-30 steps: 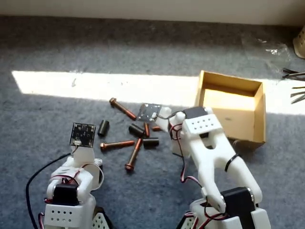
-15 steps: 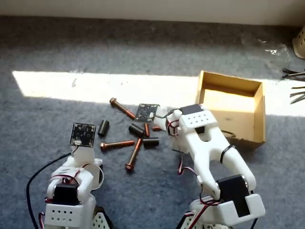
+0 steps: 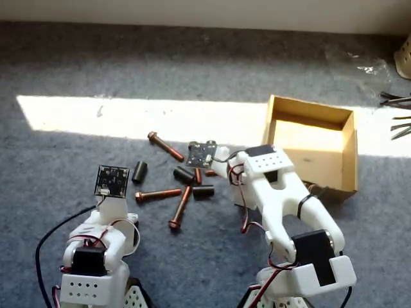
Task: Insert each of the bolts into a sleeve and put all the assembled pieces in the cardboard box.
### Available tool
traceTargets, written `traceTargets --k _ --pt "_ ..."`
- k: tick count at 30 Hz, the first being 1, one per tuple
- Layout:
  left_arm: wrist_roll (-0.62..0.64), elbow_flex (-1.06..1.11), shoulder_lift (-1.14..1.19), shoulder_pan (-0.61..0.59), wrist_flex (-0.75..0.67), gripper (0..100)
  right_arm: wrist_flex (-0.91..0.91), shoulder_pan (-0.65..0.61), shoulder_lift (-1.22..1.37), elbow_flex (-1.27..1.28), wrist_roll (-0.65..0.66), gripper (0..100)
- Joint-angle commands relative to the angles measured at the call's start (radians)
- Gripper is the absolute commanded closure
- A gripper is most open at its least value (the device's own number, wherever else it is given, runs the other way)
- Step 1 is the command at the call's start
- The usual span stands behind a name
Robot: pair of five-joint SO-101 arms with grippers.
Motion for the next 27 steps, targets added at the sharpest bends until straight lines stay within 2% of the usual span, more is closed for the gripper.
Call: traceTargets --k 1,6,10,15,21,27 --pt "-0.008 0.022 -0.002 -0.012 0.0 99 -0.09 0.005 -0.008 0.061 0.008 80.3" --pt "-0.009 0.022 -0.002 -0.012 0.0 99 -0.203 0.01 -0.01 0.133 -0.034 80.3" --pt "-0.009 0.022 -0.002 -0.012 0.0 99 -0.225 0.005 -0.012 0.137 -0.072 80.3" --pt "-0.009 0.022 -0.002 -0.012 0.0 99 -0.222 0.005 -0.012 0.14 -0.077 81.0" --pt "-0.009 0.022 -0.002 -0.012 0.0 99 -0.14 0.005 -0.012 0.137 -0.075 94.7" --pt "-0.009 0.022 -0.002 -0.012 0.0 99 -0.084 0.005 -0.013 0.136 -0.077 95.4"
